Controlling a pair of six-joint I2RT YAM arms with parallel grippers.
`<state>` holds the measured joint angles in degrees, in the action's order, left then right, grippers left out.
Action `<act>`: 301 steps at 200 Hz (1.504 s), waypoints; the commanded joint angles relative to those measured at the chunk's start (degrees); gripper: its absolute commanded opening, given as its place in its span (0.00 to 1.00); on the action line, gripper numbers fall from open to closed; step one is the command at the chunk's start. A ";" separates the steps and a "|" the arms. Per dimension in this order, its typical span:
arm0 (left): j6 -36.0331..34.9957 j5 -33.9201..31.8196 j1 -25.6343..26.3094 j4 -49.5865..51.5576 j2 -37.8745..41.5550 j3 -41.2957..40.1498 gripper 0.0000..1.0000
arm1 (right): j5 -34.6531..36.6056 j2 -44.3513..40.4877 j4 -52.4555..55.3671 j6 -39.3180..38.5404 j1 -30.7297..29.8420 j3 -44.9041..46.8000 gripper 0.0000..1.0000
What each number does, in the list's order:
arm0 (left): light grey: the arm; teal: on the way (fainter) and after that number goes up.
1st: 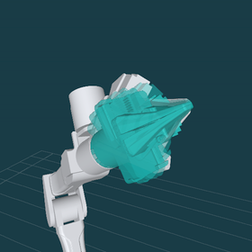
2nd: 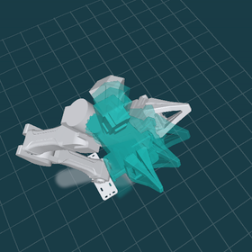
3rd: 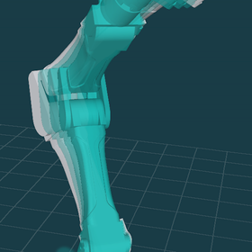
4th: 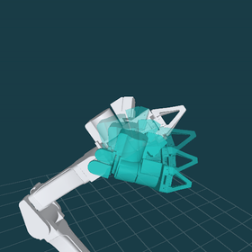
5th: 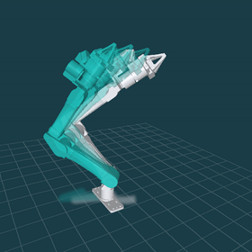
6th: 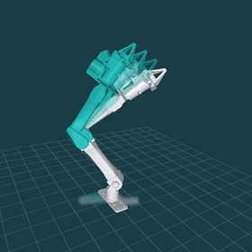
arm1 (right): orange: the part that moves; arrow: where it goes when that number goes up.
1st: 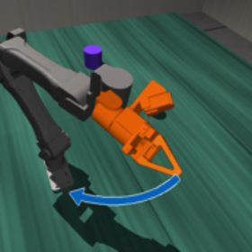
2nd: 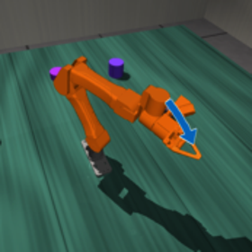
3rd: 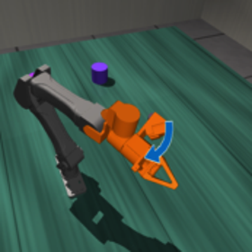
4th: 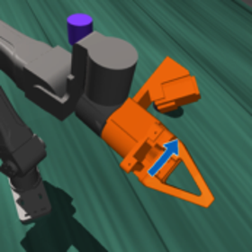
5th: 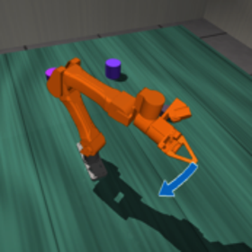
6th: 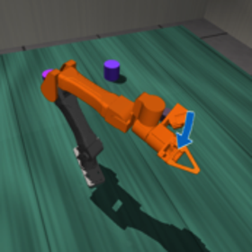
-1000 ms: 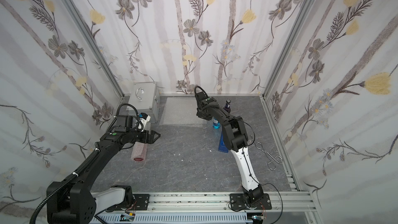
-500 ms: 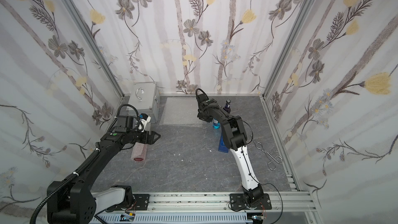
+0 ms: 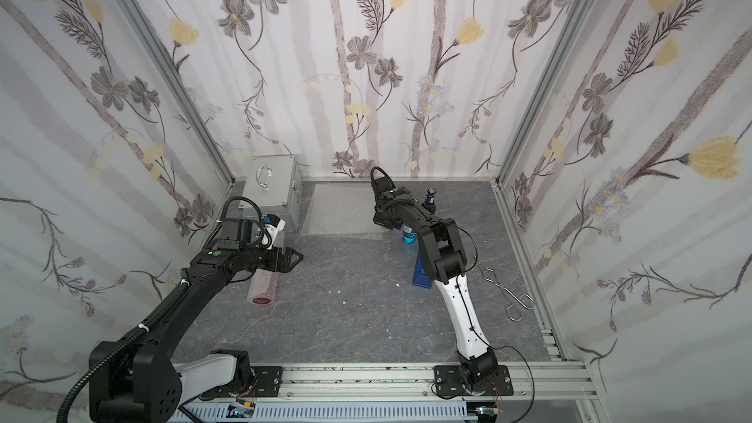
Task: Wrap wine bottles in bubble wrap
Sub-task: Move the bubble wrap to the center of the board.
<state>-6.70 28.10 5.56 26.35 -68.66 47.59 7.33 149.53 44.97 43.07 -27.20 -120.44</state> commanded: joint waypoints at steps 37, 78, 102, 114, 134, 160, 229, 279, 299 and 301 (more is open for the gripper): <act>-0.50 0.65 0.07 -1.47 0.02 -0.21 0.95 | -0.14 -3.43 -0.25 -0.98 -0.13 -0.14 0.00; -0.49 0.79 0.06 -1.31 -0.16 0.02 0.95 | 0.37 -7.31 0.76 -1.65 -0.48 -0.18 0.00; -0.45 0.73 0.06 -1.35 -0.33 0.21 0.95 | 0.31 -10.20 2.97 -2.20 -1.52 -0.04 0.00; -0.55 0.67 0.06 -1.26 -0.48 0.23 0.94 | 0.42 -12.05 3.83 -2.94 -2.76 0.52 0.00; -0.49 0.21 0.07 -1.08 -0.68 0.66 0.94 | -0.08 -15.60 3.74 -3.23 -5.33 3.87 0.00; -0.58 -0.27 0.07 -0.95 -1.03 1.22 0.94 | -0.04 -20.35 2.68 -2.97 -8.97 9.71 0.00; -3.04 -1.86 0.58 0.88 -2.25 2.59 0.91 | -1.71 -33.87 -3.88 -3.15 -19.66 34.85 0.00; -7.10 -2.50 2.61 1.05 -5.30 1.98 0.90 | -4.43 -40.66 -8.00 -1.09 -25.68 54.94 0.00; -8.62 -3.09 4.59 2.07 -6.98 2.27 0.90 | -4.79 -43.08 -11.91 2.73 -26.15 61.39 0.00; -8.71 -3.15 4.75 2.05 -7.11 2.25 0.90 | -4.81 -43.27 -12.34 3.03 -26.15 61.98 0.00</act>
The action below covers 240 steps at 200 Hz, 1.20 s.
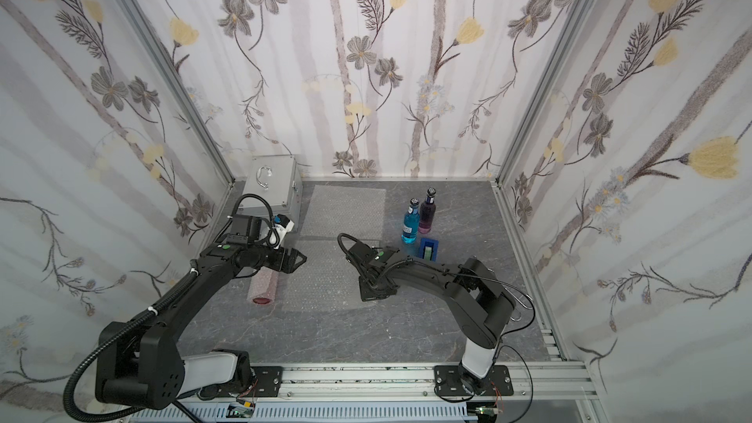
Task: Wrap wine bottles in bubble wrap
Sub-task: Move the bubble wrap to the center of the board.
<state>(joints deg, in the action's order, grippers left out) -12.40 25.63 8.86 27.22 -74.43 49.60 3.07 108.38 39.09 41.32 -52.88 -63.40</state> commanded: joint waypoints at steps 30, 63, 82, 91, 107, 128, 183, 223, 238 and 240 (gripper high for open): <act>-3.25 -1.88 3.33 1.08 -2.82 -0.35 0.89 | 2.07 -1.84 -7.63 7.48 -0.31 7.49 0.00; -4.12 -4.12 5.06 0.68 -3.88 -1.27 0.87 | 1.85 -2.14 -6.77 7.60 -0.49 6.64 0.11; -3.51 -4.22 5.08 0.58 -4.05 -0.79 0.87 | 3.04 -4.66 -4.39 6.92 -0.47 5.33 0.31; -3.50 -4.26 5.03 0.75 -4.05 -0.59 0.87 | 3.41 -6.04 -3.16 6.40 -0.51 4.24 0.34; -3.83 -4.68 5.07 0.94 -3.70 -0.29 0.87 | 3.44 -7.53 -2.51 4.80 -0.52 1.87 0.38; -4.35 -4.85 5.01 1.25 -2.48 -0.72 0.87 | 3.88 -5.33 -3.51 0.09 -0.38 -3.28 0.41; -4.89 -4.66 2.45 1.39 2.01 -3.00 0.92 | 5.27 14.82 -1.94 -11.64 0.45 -27.45 0.43; -4.66 -4.41 0.42 1.17 5.24 -3.90 0.94 | 4.01 26.77 -0.68 -14.01 1.76 -40.66 0.43; -4.47 -4.07 0.15 1.02 5.61 -3.99 0.95 | 3.99 29.18 -0.85 -13.92 2.60 -42.52 0.43; -4.47 -3.98 0.13 1.02 5.68 -3.99 0.95 | 4.03 29.37 -0.97 -13.86 2.72 -42.58 0.43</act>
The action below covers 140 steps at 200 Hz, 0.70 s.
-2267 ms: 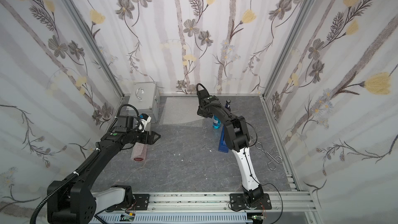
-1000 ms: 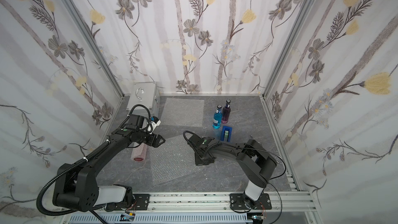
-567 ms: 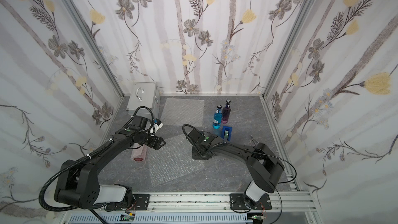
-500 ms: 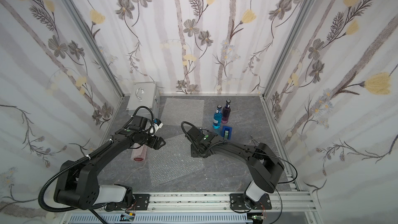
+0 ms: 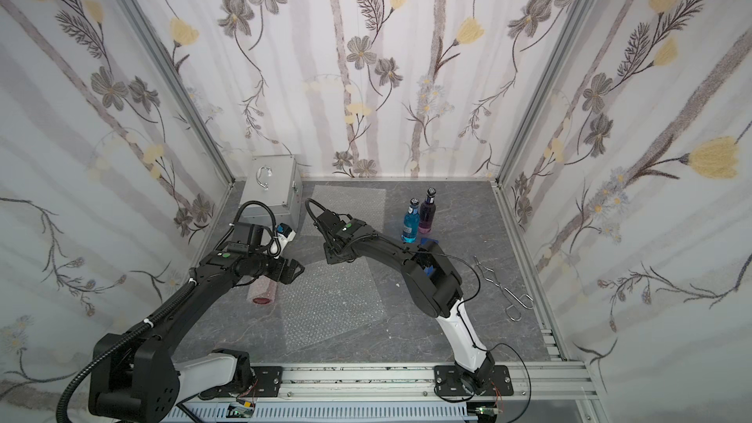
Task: Wrap wine bottles in bubble wrap
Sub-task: Move the bubble wrap to the center of the board, then adjust the bubble wrap at the center of the board.
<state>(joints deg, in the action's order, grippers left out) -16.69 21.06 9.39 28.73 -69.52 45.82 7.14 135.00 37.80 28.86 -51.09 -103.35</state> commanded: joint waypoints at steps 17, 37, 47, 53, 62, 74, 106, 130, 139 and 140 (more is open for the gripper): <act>-0.18 0.72 -0.42 -0.74 0.78 -0.49 0.96 | -0.06 4.14 -0.11 -1.10 2.21 -2.51 0.43; -0.10 0.98 -0.47 -1.05 0.79 -0.63 0.96 | 0.04 4.50 -0.33 -0.28 3.58 -0.77 0.42; 0.05 1.10 -0.42 -1.06 0.79 -0.65 0.97 | 0.61 4.00 -0.52 0.47 4.29 0.83 0.42; 0.12 1.19 -0.42 -1.21 0.83 -0.69 0.97 | 1.04 3.56 -0.76 1.04 4.56 1.98 0.42; 0.16 1.37 -0.42 -1.22 0.83 -0.67 0.97 | 1.42 2.72 -1.35 1.91 5.11 4.09 0.42; 0.16 1.44 -0.47 -1.30 0.78 -0.75 0.97 | 1.77 1.59 -2.41 3.30 5.70 6.96 0.41; 0.34 1.71 -0.38 -1.55 0.61 -0.81 0.97 | 3.47 -0.23 -3.35 6.67 7.58 12.56 0.41; 0.30 2.17 -0.12 -1.75 0.28 -0.98 0.97 | 5.27 -2.14 -3.45 10.43 9.55 16.19 0.40; -0.04 2.48 0.32 -1.94 0.05 -1.17 0.96 | 5.68 -2.90 -3.51 11.65 10.18 17.29 0.40; -0.04 2.53 0.39 -1.93 0.02 -1.24 0.95 | 5.73 -2.99 -3.52 11.74 10.24 17.43 0.40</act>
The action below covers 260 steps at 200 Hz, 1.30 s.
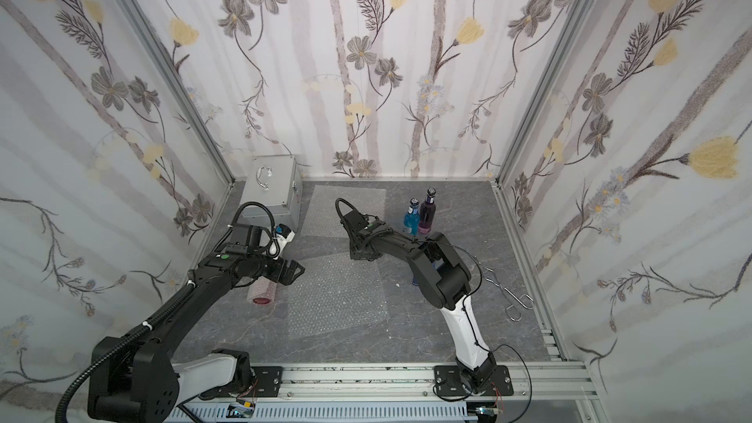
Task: Wrap wine bottles in bubble wrap
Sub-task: Adjust the bubble wrap at the center of the board.
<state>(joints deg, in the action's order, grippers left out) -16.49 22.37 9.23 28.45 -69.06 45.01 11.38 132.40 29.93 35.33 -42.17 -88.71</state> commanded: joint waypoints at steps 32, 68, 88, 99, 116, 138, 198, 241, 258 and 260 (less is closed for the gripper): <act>-1.53 -0.55 6.88 -1.95 -3.39 0.21 0.88 | 3.01 -3.43 4.26 6.73 2.42 4.77 0.40; 6.83 -0.15 9.55 -3.39 -12.31 4.04 0.79 | 2.43 -4.77 4.25 5.47 2.36 3.22 0.41; 8.99 -0.10 10.78 -3.49 -16.45 5.03 0.78 | 2.45 -6.19 5.20 4.64 2.12 1.56 0.42; 10.49 0.03 11.30 -3.34 -18.70 5.41 0.78 | 2.46 -7.77 5.66 4.21 1.86 0.96 0.43; 11.10 -0.27 12.39 -2.40 -21.81 6.67 0.77 | 2.99 -11.05 6.60 4.07 1.39 0.81 0.45; 11.12 -2.09 13.89 -1.30 -25.08 8.83 0.73 | 3.95 -16.10 7.38 4.00 0.95 2.88 0.47; 15.54 -7.93 14.49 2.50 -34.67 15.66 0.69 | 9.06 -31.75 6.22 4.57 1.12 13.08 0.63; 18.67 -12.15 14.48 6.82 -41.07 22.17 0.68 | 12.65 -38.82 3.11 3.21 2.68 18.68 0.64; 19.77 -13.08 14.41 8.39 -42.30 23.85 0.68 | 13.47 -39.54 3.06 2.22 3.84 19.01 0.63; 19.99 -13.17 14.34 8.56 -42.37 24.04 0.68 | 13.49 -39.62 3.10 2.16 3.98 19.01 0.63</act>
<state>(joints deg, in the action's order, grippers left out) 0.10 14.37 23.79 30.28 -108.84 68.29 21.47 93.80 36.01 38.74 -39.27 -70.19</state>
